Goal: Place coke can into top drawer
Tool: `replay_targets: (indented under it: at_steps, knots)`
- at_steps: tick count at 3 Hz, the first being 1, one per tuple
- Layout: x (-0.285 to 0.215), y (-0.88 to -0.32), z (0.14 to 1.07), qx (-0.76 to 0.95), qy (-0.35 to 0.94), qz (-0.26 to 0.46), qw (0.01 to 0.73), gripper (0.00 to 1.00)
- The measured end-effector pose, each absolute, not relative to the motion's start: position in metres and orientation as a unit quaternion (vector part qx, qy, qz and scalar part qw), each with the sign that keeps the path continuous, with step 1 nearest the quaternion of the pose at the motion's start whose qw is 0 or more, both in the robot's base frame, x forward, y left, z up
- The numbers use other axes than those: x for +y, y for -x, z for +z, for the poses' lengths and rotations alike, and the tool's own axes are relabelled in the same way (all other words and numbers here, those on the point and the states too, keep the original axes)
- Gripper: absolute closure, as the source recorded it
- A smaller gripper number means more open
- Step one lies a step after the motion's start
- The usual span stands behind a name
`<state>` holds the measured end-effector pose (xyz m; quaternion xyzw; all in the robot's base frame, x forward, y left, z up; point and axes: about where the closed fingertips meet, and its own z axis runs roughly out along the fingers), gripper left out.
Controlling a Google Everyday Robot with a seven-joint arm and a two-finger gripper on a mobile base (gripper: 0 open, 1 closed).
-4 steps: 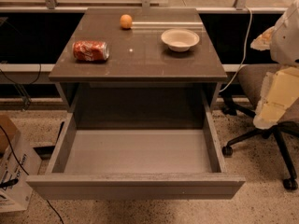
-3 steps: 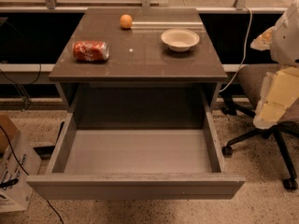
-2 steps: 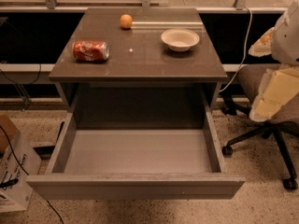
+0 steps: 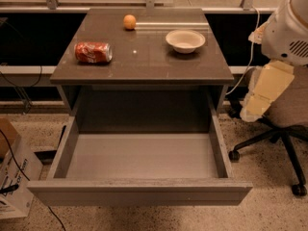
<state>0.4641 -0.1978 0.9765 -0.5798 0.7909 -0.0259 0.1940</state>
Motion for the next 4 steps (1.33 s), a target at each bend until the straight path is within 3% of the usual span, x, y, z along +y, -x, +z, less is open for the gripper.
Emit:
replay_targets:
  at_steps: [2, 4]
  knots:
    - [-0.129, -0.546, 0.962, 0.771, 0.576, 0.052, 0.265, 0.0]
    - [-0.053, -0.62, 0.932, 0.734, 0.609, 0.119, 0.274, 0.0]
